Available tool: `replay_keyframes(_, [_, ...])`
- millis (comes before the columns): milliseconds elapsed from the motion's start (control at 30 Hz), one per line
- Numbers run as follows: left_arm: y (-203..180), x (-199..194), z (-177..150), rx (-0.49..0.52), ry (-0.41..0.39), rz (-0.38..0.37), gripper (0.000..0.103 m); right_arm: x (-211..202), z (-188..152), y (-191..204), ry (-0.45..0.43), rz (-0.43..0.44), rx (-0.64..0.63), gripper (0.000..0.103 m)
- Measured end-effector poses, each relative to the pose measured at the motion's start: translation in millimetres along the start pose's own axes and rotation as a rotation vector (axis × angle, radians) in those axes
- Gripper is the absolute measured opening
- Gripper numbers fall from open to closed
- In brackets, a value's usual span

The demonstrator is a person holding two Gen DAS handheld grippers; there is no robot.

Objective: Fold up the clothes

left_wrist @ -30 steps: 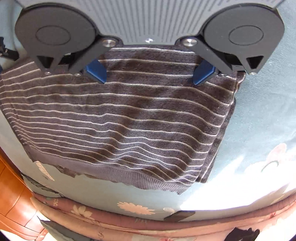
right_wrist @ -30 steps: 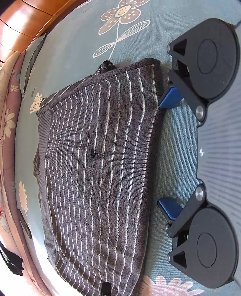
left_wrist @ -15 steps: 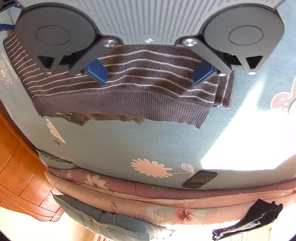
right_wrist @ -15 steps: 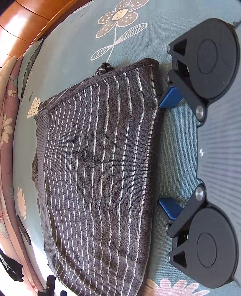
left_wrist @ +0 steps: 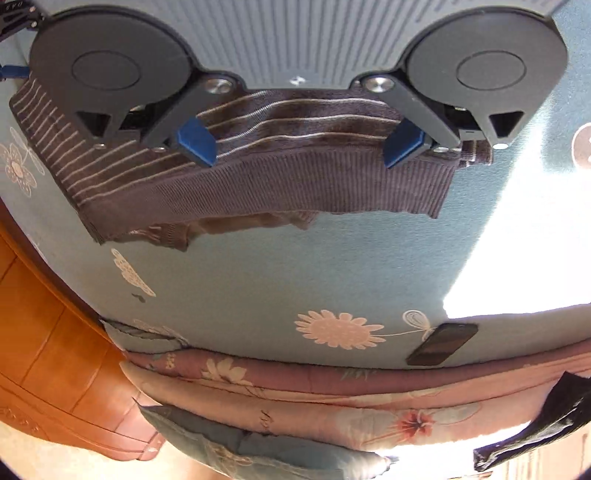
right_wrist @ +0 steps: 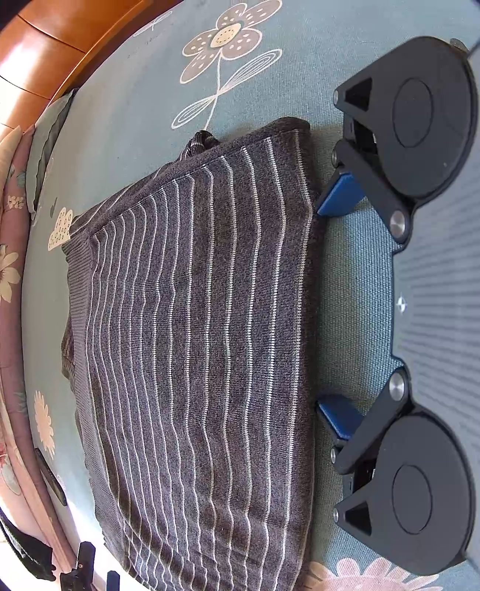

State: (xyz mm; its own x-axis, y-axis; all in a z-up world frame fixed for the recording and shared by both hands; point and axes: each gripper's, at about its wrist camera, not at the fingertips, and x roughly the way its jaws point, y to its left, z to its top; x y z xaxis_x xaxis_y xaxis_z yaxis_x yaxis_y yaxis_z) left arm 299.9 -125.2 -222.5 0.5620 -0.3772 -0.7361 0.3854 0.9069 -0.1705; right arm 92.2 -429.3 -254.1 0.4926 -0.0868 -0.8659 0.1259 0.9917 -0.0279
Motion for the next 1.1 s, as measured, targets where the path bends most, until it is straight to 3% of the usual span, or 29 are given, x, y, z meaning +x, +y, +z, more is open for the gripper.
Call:
replay_keyframes(33, [-2,8,-2,0.018,0.022,-0.002,0.096,0,1,0,0.003,-0.002,0.004,0.103])
replay_keyframes(100, [17,27,-4,-0.032,0.051,0.085,0.096,1,2,0,0.009,-0.001,0.008,0.103])
replay_keyframes(233, [36,28,0,-0.081,0.044,0.059,0.096,1,1,-2,0.003,0.005,0.006,0.103])
replay_keyframes(333, [30,17,5,-0.052,0.065,0.073,0.095,0,0,-1,-0.005,0.002,0.010,0.103])
replay_keyframes(467, [26,-23,2,-0.115,0.042,0.058,0.095,0,2,-1,0.006,0.003,0.010,0.103])
replay_keyframes(600, [14,-66,-25,-0.187,0.013,0.049,0.095,0,1,-2,0.002,0.008,0.008,0.103])
replay_keyframes(700, [-5,-89,-57,-0.173,0.016,0.068,0.095,0,0,-2,-0.004,0.009,0.008,0.103])
replay_keyframes(833, [-14,-101,-102,-0.227,0.076,0.096,0.095,-1,-1,-2,-0.012,0.015,0.000,0.103])
replay_keyframes(933, [-6,-95,-133,-0.268,0.142,0.168,0.095,-1,-2,-2,-0.021,0.021,-0.010,0.103])
replay_keyframes(1000, [-1,-96,-145,-0.278,0.149,0.183,0.095,-1,-2,-2,-0.026,0.024,-0.013,0.103])
replay_keyframes(1100, [-3,-107,-138,-0.293,0.137,0.197,0.095,-1,-2,-2,-0.023,0.029,-0.022,0.103])
